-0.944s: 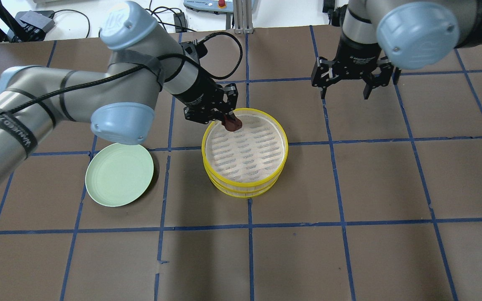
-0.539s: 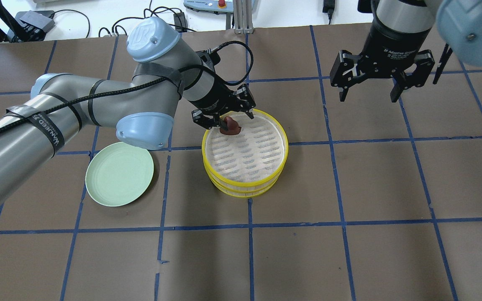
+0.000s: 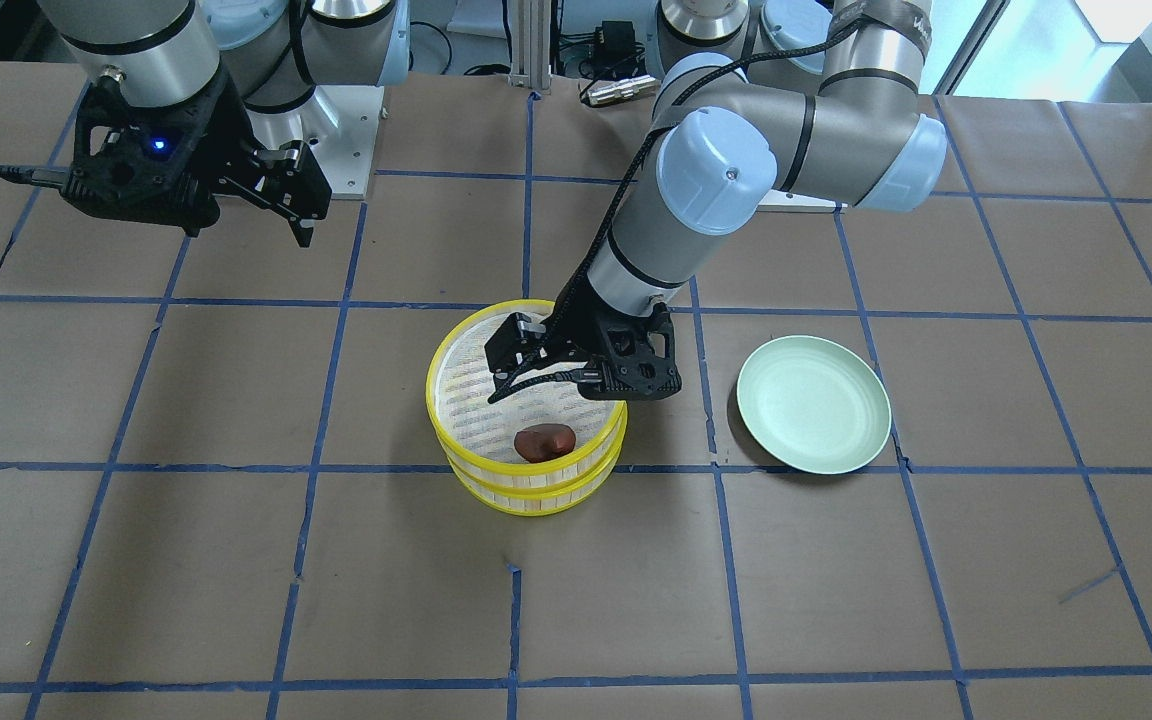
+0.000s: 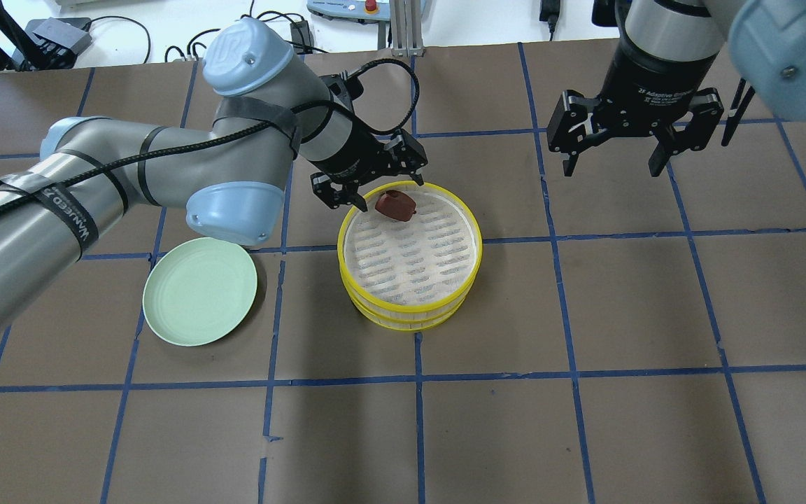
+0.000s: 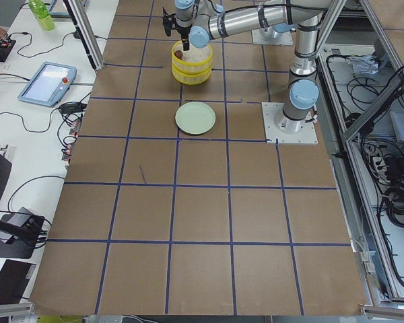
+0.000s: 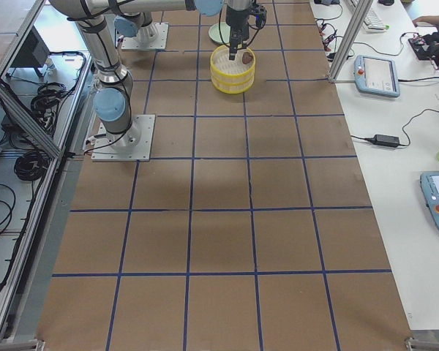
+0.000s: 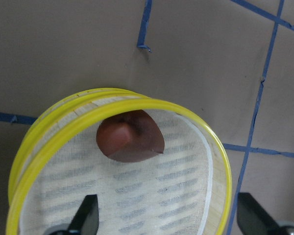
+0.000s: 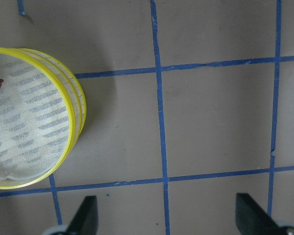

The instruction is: Stack buns with steamer

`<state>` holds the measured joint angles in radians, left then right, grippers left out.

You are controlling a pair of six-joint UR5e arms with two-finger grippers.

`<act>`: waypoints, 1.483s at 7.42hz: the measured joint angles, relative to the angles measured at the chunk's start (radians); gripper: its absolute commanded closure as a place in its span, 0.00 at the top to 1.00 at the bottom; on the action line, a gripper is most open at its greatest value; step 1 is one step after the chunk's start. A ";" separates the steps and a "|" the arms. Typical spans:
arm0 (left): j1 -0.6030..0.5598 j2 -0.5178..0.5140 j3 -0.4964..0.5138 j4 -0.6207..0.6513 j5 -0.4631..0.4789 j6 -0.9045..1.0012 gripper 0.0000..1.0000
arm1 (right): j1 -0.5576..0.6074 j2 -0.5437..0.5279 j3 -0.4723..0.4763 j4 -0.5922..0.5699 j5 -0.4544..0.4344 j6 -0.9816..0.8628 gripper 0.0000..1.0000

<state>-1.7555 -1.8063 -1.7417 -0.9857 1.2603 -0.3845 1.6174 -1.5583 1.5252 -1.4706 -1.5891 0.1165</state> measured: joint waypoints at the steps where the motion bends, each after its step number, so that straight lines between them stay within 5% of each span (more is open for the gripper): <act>1: 0.042 0.019 0.002 -0.043 0.047 0.131 1.00 | 0.000 -0.001 0.001 -0.001 -0.002 -0.001 1.00; 4: 0.195 0.124 0.099 -0.387 0.240 0.553 1.00 | 0.001 -0.003 0.002 -0.005 0.000 -0.004 1.00; 6: 0.236 0.213 0.178 -0.604 0.334 0.617 1.00 | 0.001 -0.003 0.003 -0.010 -0.003 -0.006 1.00; 11: 0.235 0.339 0.127 -0.679 0.373 0.621 1.00 | -0.006 -0.003 0.002 -0.014 -0.002 -0.007 1.00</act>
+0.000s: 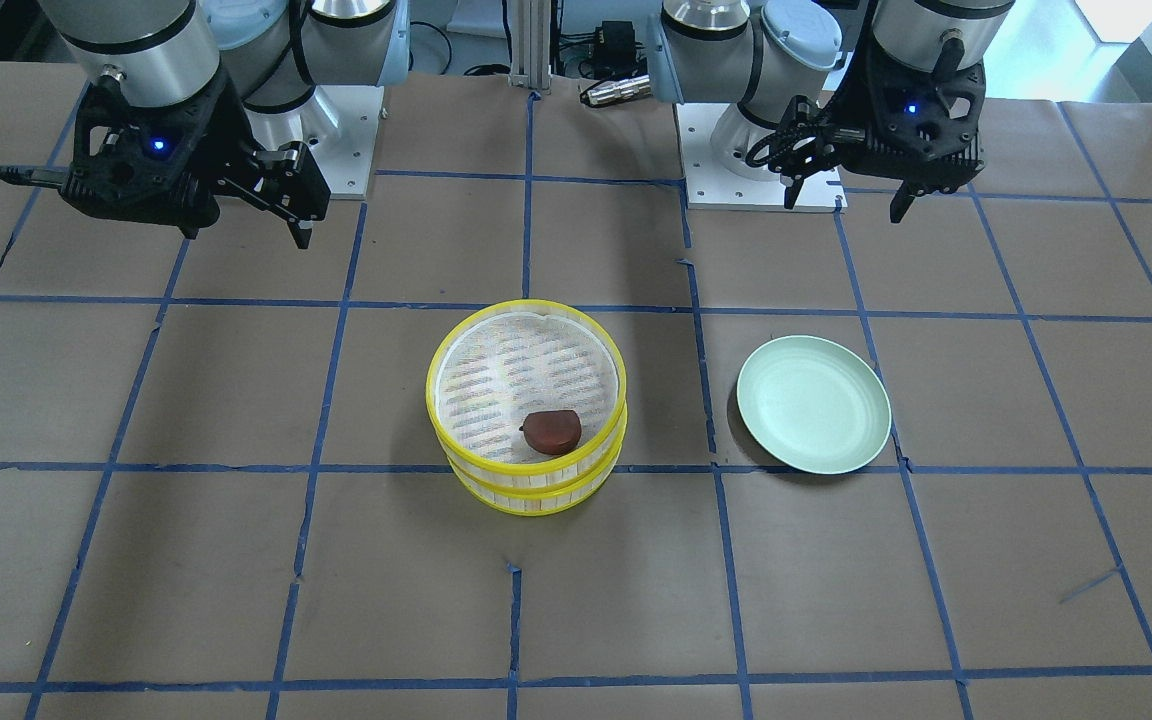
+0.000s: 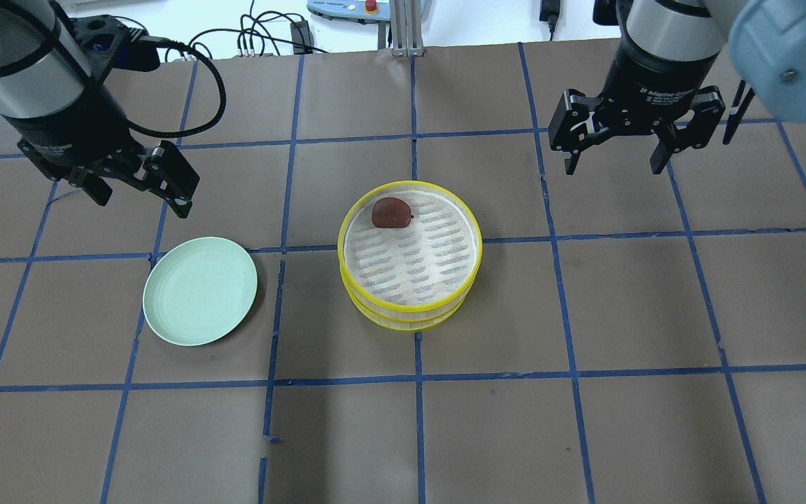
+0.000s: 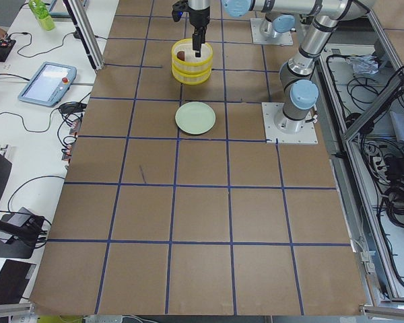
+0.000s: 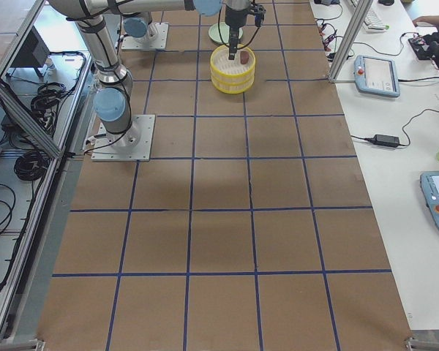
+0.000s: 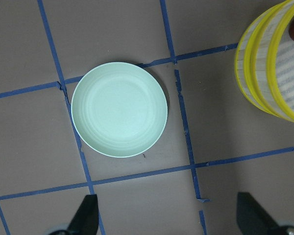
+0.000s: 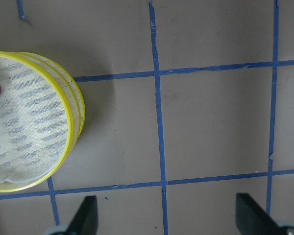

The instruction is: Stack buns with steamer

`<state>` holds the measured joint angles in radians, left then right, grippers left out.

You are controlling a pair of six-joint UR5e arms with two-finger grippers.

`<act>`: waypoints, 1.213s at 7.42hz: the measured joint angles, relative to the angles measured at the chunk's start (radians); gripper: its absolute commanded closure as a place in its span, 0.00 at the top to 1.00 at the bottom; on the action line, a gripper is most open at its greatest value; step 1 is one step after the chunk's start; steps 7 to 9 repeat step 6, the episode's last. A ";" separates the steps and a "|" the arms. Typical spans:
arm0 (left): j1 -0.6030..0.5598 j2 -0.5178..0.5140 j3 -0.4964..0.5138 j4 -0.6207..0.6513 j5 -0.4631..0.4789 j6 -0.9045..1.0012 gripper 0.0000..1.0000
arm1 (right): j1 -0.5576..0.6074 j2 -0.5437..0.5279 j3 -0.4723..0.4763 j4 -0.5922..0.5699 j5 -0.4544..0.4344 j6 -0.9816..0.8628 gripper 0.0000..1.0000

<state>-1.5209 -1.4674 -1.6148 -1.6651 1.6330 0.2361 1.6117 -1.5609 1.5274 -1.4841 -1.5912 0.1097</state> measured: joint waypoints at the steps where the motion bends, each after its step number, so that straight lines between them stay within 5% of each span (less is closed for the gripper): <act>1: 0.000 0.001 -0.005 0.001 -0.002 -0.003 1.00 | -0.002 -0.005 -0.001 0.000 0.002 -0.002 1.00; 9: -0.001 -0.014 -0.012 0.004 -0.064 -0.010 1.00 | -0.003 -0.028 0.001 0.001 0.004 -0.045 1.00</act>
